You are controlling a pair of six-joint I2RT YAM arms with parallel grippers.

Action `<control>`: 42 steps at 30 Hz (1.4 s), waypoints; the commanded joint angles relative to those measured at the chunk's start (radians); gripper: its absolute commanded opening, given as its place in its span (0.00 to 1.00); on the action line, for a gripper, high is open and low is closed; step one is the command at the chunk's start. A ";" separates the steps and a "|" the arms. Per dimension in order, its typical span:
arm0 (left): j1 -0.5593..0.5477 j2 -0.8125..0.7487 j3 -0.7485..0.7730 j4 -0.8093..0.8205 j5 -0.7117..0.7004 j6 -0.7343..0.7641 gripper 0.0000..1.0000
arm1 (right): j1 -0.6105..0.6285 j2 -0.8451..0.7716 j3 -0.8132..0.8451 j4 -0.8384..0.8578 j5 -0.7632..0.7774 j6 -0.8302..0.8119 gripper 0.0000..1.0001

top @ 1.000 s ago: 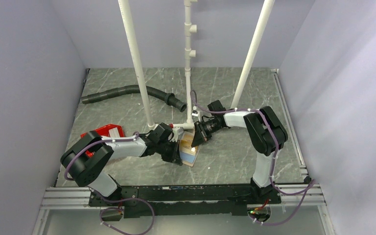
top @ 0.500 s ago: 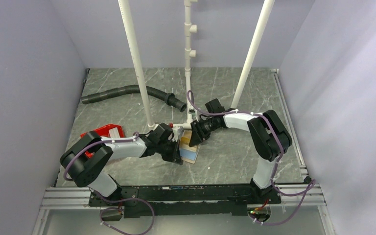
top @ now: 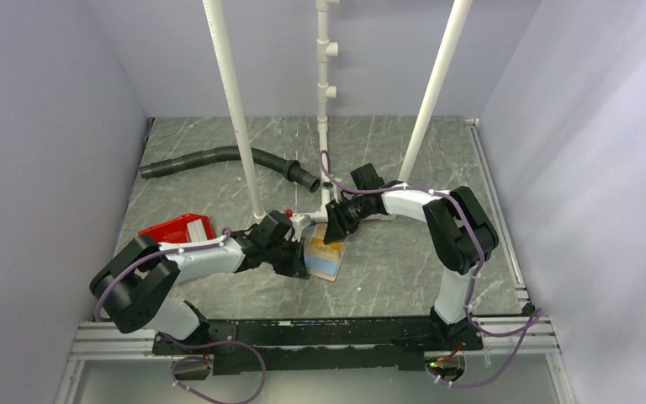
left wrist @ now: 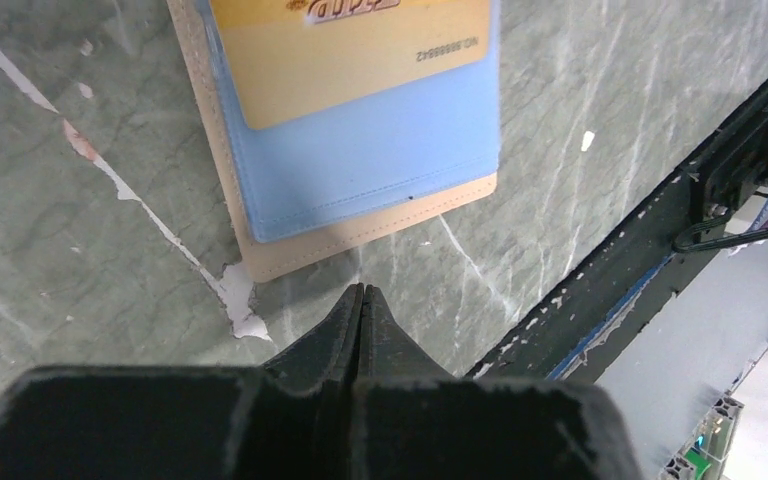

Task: Put the credit cards into the card holder
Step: Insert the credit card into the card holder.

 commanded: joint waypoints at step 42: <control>0.041 -0.068 0.011 -0.041 0.006 0.015 0.25 | 0.111 -0.269 -0.161 0.155 0.279 0.165 0.46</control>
